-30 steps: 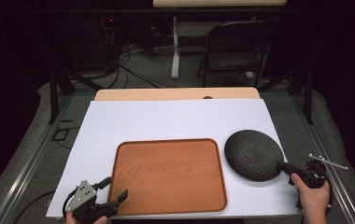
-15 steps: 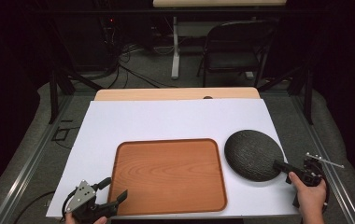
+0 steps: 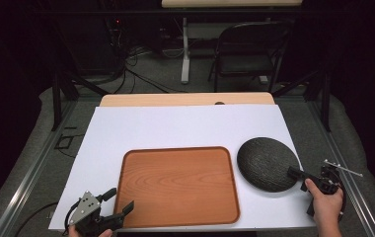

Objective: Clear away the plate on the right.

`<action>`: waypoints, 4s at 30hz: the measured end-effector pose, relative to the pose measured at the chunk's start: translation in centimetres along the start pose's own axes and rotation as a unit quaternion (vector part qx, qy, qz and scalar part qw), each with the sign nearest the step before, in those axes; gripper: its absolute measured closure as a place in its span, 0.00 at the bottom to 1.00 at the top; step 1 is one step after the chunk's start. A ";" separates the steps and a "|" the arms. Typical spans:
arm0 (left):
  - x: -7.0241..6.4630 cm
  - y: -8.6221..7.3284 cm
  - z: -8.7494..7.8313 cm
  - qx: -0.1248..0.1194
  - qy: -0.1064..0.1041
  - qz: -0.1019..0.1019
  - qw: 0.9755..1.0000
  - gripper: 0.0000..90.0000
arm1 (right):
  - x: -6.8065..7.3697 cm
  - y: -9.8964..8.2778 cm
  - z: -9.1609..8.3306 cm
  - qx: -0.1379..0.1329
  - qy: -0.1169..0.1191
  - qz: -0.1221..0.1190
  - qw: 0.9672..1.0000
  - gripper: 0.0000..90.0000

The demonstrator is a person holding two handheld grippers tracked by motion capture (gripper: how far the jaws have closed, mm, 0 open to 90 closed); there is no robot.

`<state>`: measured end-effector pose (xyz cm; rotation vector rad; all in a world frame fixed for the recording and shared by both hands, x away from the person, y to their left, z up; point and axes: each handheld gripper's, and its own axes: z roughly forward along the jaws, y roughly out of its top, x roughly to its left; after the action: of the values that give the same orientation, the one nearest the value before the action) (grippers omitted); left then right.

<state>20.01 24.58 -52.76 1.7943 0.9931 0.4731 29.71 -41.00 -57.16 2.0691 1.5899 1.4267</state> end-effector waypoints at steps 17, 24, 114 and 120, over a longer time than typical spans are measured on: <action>0.2 0.0 0.0 -0.001 0.000 -0.007 1.000 0.25 | -0.4 0.1 0.1 0.000 -0.004 0.016 1.000 0.77; 0.2 -0.1 0.0 -0.001 0.001 -0.010 1.000 0.25 | -0.6 0.3 0.1 0.002 0.006 0.045 0.999 0.80; 0.3 -0.1 0.1 0.004 -0.006 -0.010 1.000 0.26 | 9.3 13.1 1.9 0.184 -0.035 -0.031 0.982 0.97; 0.3 -0.1 0.1 0.004 -0.005 -0.012 1.000 0.26 | 10.2 13.5 2.0 0.188 -0.043 -0.043 0.980 0.97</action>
<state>20.22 24.80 -52.90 1.7881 1.0092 0.4459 39.86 -37.48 -43.90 2.1839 2.0106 1.0559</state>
